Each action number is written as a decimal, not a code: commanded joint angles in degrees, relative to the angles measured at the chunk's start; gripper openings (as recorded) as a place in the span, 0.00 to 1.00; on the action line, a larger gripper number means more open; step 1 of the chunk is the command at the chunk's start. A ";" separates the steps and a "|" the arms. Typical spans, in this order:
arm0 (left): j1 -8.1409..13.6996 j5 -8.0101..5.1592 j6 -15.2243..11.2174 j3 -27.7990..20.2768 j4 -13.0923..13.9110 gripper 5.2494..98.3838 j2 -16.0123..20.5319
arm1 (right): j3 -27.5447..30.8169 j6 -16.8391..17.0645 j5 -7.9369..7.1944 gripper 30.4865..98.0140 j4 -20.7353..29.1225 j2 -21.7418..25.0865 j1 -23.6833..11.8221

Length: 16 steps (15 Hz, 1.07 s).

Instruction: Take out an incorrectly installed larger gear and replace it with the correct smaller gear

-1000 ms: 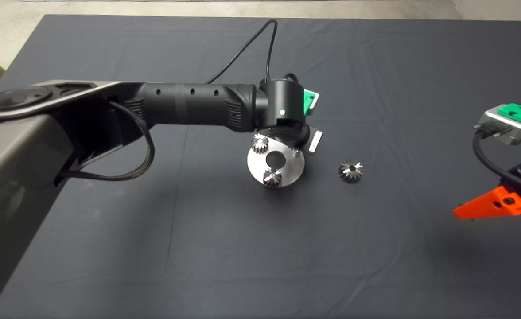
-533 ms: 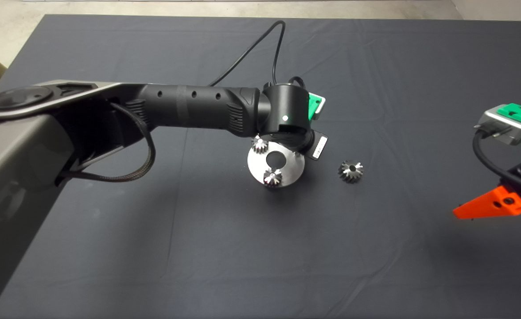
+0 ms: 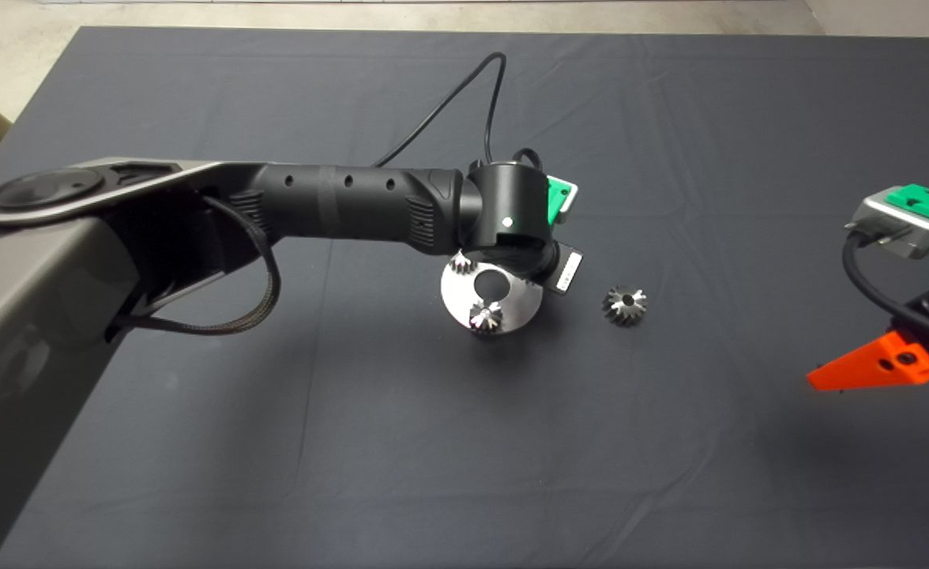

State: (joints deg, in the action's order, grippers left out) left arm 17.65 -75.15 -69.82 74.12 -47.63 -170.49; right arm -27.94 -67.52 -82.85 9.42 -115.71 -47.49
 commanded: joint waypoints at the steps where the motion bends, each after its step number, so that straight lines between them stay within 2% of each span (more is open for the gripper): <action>1: 0.55 0.01 0.19 2.81 -0.97 0.29 -0.07 | 0.01 -0.06 0.05 1.00 1.56 0.00 -1.11; 3: 0.55 0.18 0.47 4.35 -0.97 0.29 -0.07 | 0.01 0.02 0.05 1.00 1.56 0.00 -1.11; 16: 0.28 -0.34 0.47 3.39 -0.97 0.29 -0.07 | -0.34 0.02 0.14 0.99 1.56 -0.09 -1.11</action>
State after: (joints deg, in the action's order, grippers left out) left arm 18.06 -73.56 -69.71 77.51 -48.04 -170.79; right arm -28.09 -67.50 -82.74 9.42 -115.71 -47.49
